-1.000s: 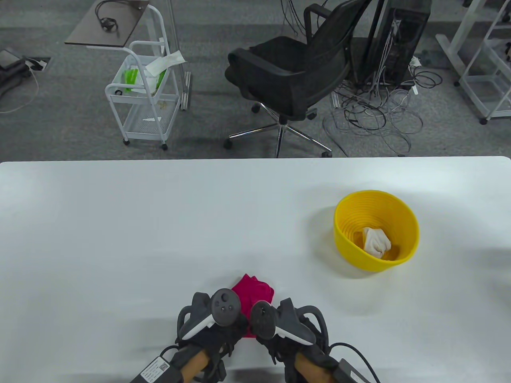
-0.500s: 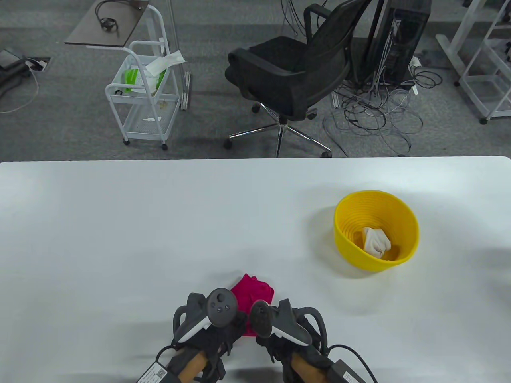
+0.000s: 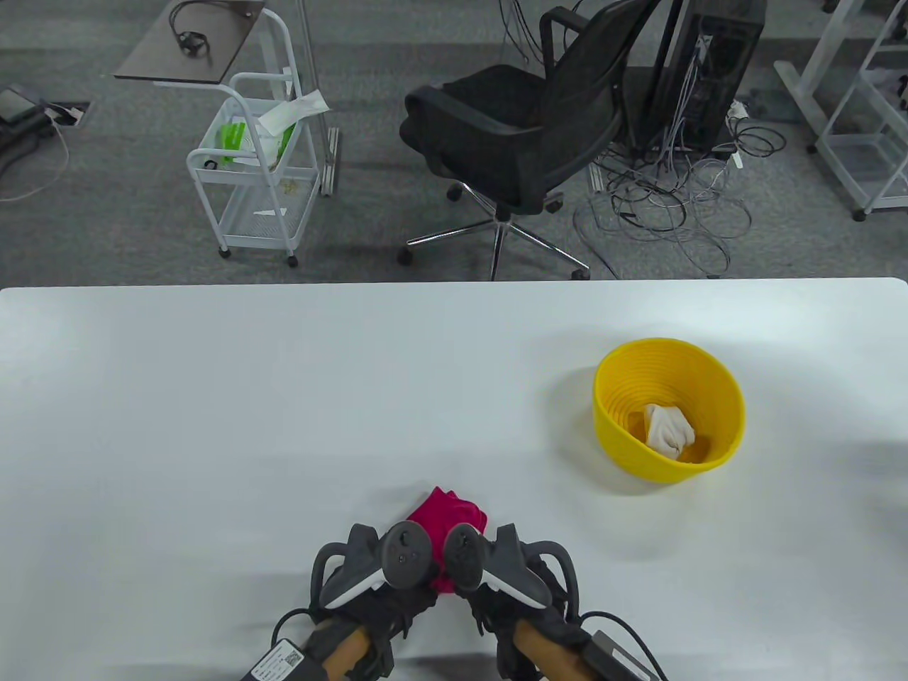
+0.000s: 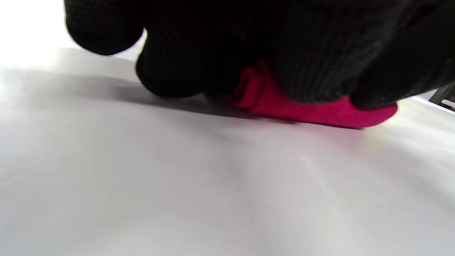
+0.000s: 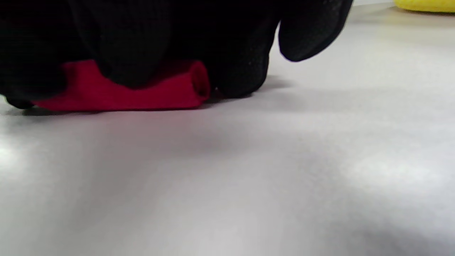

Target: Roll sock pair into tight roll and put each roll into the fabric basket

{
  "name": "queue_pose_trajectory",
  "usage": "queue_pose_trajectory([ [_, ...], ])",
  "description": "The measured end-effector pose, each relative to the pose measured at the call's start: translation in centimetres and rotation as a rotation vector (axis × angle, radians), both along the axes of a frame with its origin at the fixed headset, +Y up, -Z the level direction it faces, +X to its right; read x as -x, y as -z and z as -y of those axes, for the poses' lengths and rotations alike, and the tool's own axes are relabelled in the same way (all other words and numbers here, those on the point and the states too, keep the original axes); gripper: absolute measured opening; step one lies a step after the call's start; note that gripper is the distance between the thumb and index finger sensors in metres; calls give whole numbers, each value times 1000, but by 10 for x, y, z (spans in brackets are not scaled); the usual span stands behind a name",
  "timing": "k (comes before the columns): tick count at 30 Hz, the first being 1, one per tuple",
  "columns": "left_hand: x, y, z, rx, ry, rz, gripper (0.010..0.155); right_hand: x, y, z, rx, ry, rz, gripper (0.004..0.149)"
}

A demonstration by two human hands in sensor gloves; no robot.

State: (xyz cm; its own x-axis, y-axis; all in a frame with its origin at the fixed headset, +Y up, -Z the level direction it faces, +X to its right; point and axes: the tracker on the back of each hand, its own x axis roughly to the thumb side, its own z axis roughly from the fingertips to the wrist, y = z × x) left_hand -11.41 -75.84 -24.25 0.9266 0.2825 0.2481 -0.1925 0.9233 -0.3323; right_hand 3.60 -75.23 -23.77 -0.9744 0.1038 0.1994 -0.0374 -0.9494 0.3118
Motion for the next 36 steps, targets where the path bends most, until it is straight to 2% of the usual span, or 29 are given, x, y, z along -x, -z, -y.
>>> queue_pose_trajectory([
  [4,1,1,0,16,-19,-24,43,-5,-2,-12,-55,49,-12,41],
  [7,2,1,1,28,-31,-30,42,-6,-13,-33,-111,86,-99,39],
  [9,2,2,2,35,-33,-30,42,-3,-16,-35,-100,100,-119,39],
  [15,2,1,2,37,-38,-33,43,3,-14,-16,-66,-9,-109,41],
  [19,3,0,1,35,-48,-50,45,0,-11,-12,-46,-1,-84,41],
  [23,11,0,-22,-32,-123,-87,46,-2,-7,-7,-18,2,-52,43],
  [25,14,-1,-26,-41,-144,-94,46,-2,-7,-6,-18,1,-43,44],
  [31,12,-3,-13,25,-100,-67,48,-1,-5,-2,-20,-26,-15,48],
  [36,8,-1,-9,26,-59,-66,49,0,-4,2,-20,-36,-6,54],
])
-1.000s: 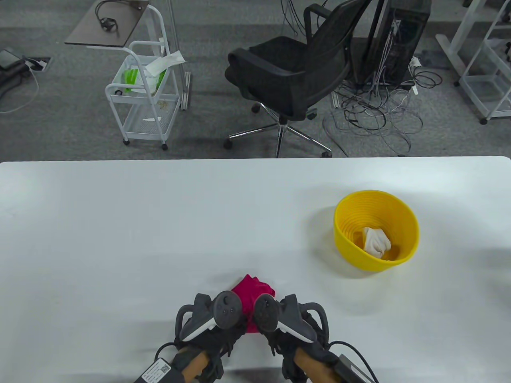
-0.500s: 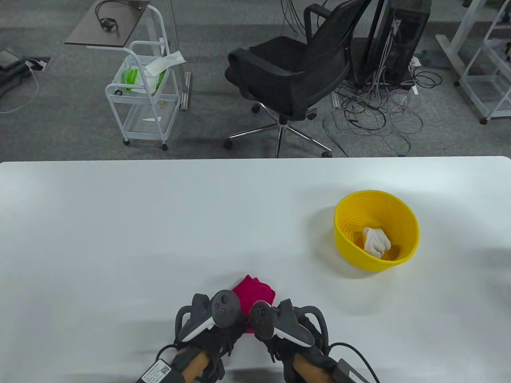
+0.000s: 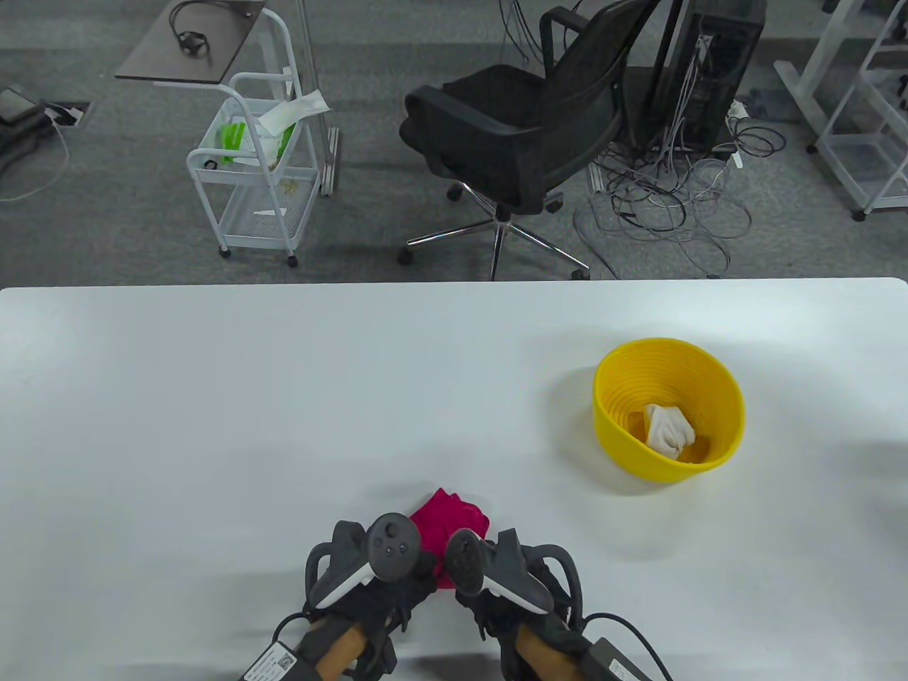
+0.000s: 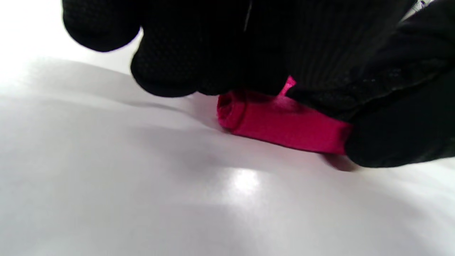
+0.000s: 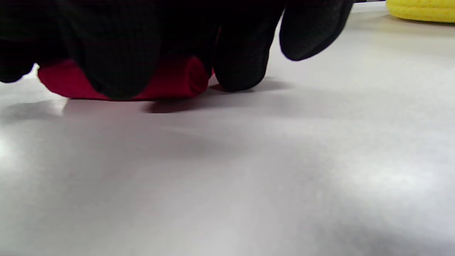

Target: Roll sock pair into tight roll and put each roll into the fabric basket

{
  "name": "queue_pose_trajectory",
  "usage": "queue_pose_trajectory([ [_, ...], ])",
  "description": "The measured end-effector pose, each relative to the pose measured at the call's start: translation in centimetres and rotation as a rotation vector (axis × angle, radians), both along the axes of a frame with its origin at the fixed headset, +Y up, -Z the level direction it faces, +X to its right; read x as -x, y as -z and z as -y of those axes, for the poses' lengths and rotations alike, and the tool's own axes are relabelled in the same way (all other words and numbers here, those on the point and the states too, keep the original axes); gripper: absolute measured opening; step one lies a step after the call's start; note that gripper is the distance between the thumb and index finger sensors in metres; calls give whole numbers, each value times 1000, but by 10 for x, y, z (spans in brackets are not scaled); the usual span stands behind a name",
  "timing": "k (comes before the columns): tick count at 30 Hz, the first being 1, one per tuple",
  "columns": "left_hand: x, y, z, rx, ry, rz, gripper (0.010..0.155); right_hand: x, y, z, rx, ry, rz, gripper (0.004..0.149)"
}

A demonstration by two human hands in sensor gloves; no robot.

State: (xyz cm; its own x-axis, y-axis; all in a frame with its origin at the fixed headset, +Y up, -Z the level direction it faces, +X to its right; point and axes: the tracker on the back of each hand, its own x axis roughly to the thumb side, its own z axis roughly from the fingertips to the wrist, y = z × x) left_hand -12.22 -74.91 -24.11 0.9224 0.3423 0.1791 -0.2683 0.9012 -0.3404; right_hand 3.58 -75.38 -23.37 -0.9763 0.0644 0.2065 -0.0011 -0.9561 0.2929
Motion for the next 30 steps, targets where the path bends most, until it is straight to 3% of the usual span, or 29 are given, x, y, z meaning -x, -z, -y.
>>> queue_pose_trajectory([
  [8,-5,1,8,4,64,10,55,-2,6,1,1,34,36,48],
  [16,-8,1,10,-41,64,7,43,-9,9,-1,33,93,44,43],
  [22,-10,0,12,-17,89,14,43,-8,7,-3,15,81,31,41],
  [30,-9,-2,13,24,67,-12,43,-12,-6,-33,-103,151,-92,39],
])
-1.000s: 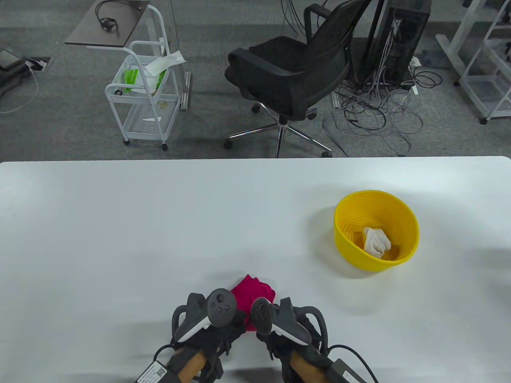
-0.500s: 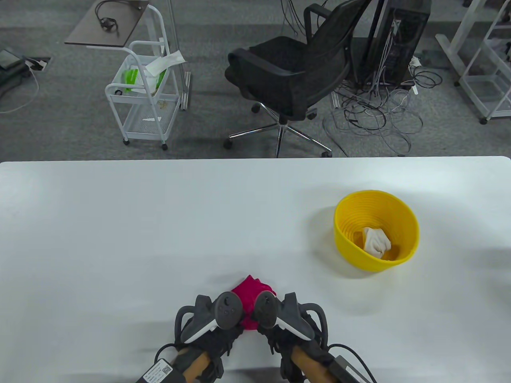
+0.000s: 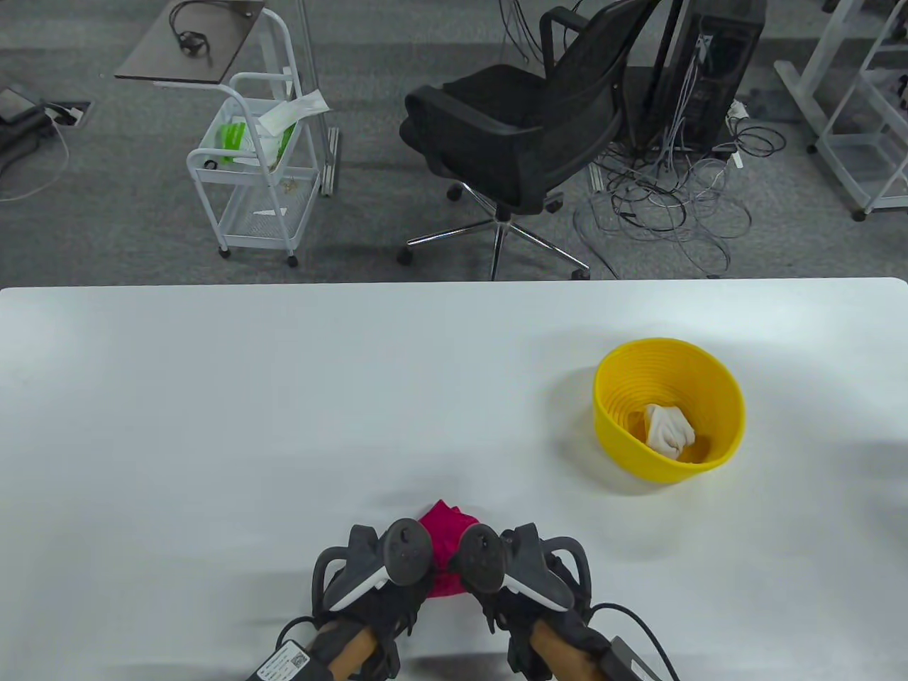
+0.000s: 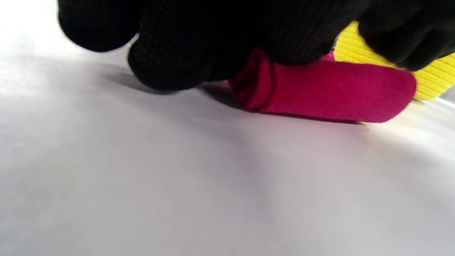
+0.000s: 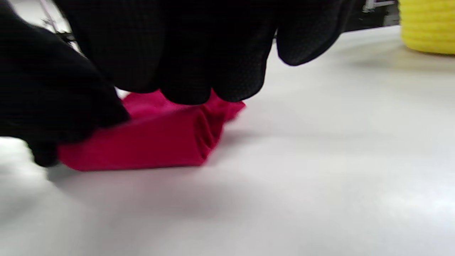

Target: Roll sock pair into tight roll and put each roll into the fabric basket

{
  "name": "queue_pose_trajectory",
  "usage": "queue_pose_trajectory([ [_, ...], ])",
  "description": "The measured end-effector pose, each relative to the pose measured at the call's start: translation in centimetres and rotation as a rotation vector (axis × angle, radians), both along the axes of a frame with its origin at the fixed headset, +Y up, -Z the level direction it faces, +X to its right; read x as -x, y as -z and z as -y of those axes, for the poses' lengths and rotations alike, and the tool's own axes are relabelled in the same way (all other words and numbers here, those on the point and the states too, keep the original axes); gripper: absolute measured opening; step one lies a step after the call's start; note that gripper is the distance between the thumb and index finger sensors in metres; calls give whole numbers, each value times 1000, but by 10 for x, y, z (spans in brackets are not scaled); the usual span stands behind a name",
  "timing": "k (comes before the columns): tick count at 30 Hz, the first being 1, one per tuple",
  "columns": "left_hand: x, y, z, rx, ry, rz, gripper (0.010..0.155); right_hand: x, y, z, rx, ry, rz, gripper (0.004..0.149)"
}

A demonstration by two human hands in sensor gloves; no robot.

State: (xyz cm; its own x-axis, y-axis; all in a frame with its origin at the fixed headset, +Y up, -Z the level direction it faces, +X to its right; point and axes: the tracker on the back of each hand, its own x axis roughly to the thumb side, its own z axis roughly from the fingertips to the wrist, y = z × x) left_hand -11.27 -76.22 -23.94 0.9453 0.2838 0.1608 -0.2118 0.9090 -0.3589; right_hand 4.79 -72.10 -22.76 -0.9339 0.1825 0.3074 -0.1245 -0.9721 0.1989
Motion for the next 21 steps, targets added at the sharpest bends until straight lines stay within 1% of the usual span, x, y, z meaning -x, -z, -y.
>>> queue_pose_trajectory([
  [2,0,0,0,5,-2,-4,43,4,-4,-1,10,-15,-27,39],
  [4,1,2,0,13,-11,-9,43,9,-4,5,23,-77,-35,39],
  [7,3,3,1,2,-32,-16,43,11,0,16,87,-138,-25,41],
  [10,5,3,0,9,-48,-28,43,8,6,21,116,-112,7,41],
  [13,7,5,-7,-2,-55,-32,44,7,7,23,124,-119,27,43],
  [17,11,3,-19,-70,-73,-50,45,8,8,26,119,-147,44,48],
  [19,11,2,-19,-58,-82,-43,46,8,9,28,118,-158,51,50],
  [21,11,1,-15,-27,-65,-28,49,8,9,31,115,-173,56,53],
])
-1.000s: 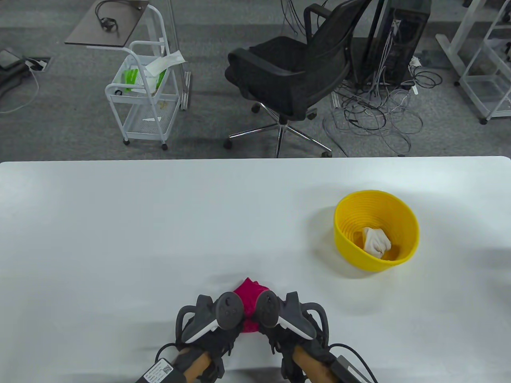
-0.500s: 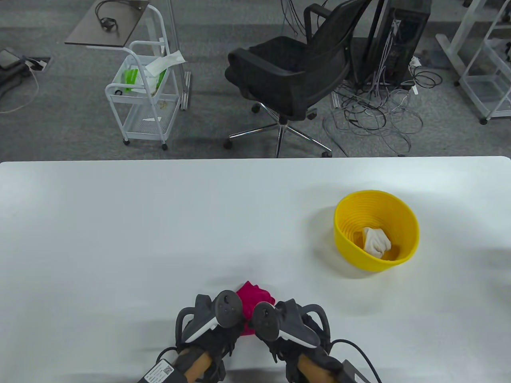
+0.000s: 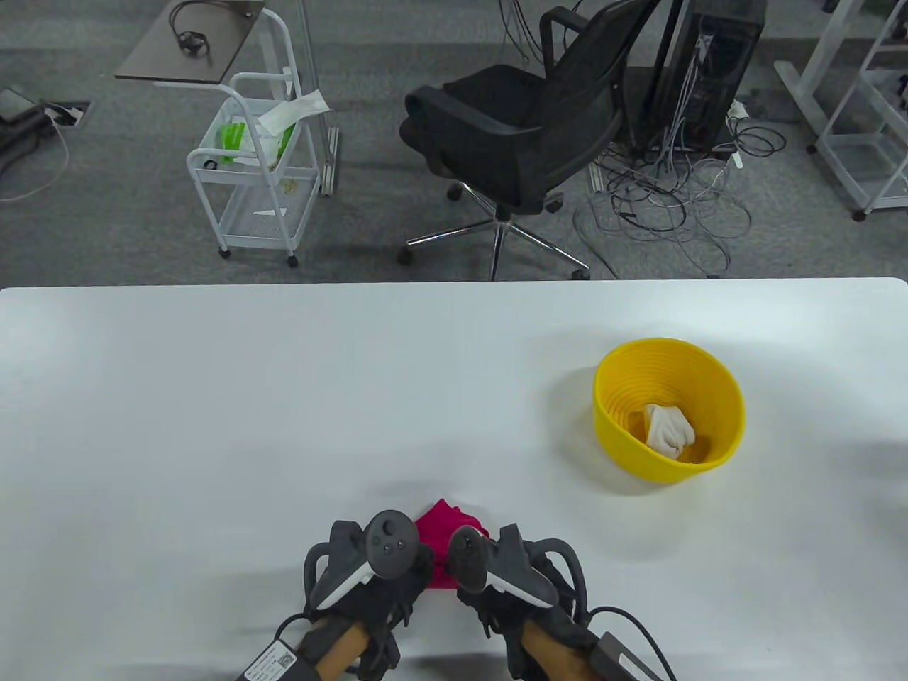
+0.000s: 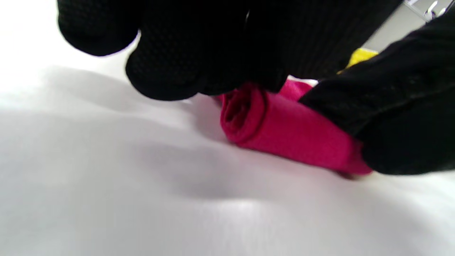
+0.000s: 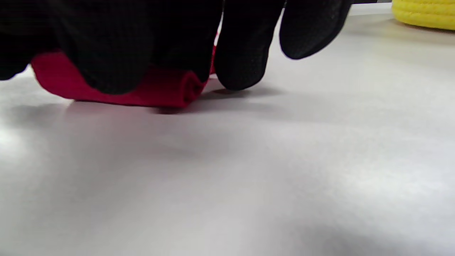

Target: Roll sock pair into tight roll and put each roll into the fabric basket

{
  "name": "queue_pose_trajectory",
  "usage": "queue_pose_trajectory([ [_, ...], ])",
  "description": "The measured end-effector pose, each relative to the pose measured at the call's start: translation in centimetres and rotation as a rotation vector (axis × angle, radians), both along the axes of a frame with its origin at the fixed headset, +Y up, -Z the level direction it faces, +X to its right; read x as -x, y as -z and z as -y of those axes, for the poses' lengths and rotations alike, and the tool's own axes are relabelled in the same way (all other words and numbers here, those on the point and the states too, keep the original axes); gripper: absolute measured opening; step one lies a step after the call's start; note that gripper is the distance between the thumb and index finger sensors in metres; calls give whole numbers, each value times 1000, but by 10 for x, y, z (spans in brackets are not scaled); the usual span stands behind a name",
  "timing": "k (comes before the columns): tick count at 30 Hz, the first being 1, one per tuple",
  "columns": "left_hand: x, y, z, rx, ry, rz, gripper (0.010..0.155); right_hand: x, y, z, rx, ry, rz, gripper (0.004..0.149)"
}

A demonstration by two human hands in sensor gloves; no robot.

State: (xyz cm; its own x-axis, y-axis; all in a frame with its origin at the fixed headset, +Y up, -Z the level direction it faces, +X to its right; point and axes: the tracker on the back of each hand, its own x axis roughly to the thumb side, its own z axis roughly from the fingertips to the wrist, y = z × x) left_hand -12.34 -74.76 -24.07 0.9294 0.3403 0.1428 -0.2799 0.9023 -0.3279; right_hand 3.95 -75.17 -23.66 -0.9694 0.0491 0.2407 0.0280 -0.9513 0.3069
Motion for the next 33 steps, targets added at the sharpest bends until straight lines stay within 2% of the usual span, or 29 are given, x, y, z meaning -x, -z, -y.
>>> queue_pose_trajectory([
  [6,-4,0,10,28,68,18,56,0,2,4,-25,14,33,50],
  [14,-5,2,12,27,42,27,47,-6,4,0,0,66,33,44],
  [17,-4,2,13,42,28,27,46,-10,4,-13,-50,105,24,42],
  [19,-3,4,14,49,14,24,45,-18,3,-29,-101,184,24,41],
  [23,-3,4,14,47,8,21,45,-28,2,-40,-129,269,25,41],
  [28,-3,4,14,40,4,15,46,-21,2,-31,-55,240,-18,41],
  [33,-3,3,15,31,0,10,48,-7,-2,-14,13,106,-63,44],
])
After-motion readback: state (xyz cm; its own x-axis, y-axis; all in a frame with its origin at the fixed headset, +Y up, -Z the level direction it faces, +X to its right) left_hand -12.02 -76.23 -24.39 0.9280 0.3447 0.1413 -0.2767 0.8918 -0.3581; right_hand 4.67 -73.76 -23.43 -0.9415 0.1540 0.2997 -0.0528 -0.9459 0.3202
